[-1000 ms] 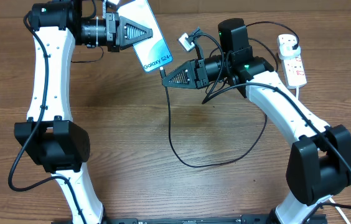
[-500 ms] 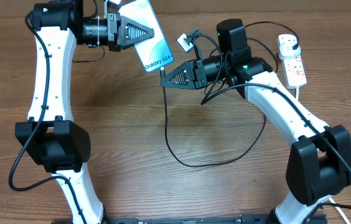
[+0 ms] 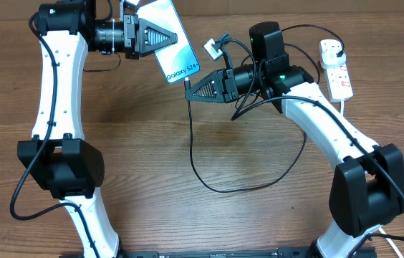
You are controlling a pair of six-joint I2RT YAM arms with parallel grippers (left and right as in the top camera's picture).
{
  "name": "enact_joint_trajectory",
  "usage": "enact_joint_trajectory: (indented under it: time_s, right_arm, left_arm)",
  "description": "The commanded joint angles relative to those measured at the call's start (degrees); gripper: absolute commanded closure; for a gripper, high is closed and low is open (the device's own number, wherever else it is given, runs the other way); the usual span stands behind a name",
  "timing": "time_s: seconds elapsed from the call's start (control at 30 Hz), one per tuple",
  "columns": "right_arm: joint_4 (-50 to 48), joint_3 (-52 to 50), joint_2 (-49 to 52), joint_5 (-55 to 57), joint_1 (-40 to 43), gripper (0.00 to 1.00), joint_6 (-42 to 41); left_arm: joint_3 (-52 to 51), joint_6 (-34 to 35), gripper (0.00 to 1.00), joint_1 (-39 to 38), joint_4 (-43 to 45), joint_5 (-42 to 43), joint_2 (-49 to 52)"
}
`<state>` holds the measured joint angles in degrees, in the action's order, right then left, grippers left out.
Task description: Plug charger to phone and switch on socket
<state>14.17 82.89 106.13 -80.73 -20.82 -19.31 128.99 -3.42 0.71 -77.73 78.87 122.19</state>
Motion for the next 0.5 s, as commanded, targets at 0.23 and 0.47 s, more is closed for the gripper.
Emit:
enact_joint_trajectory:
  time_s: [0.23, 0.47]
  right_arm:
    - [1.14, 0.66, -1.40, 0.92, 1.03, 0.96, -0.22]
    - [1.55, 0.66, -1.40, -0.42, 1.03, 0.96, -0.24]
  left_arm:
    - [0.48, -1.31, 0.96, -1.01, -0.22, 2.82, -1.55]
    - [0.48, -1.33, 0.96, -1.01, -0.24, 1.95, -1.55]
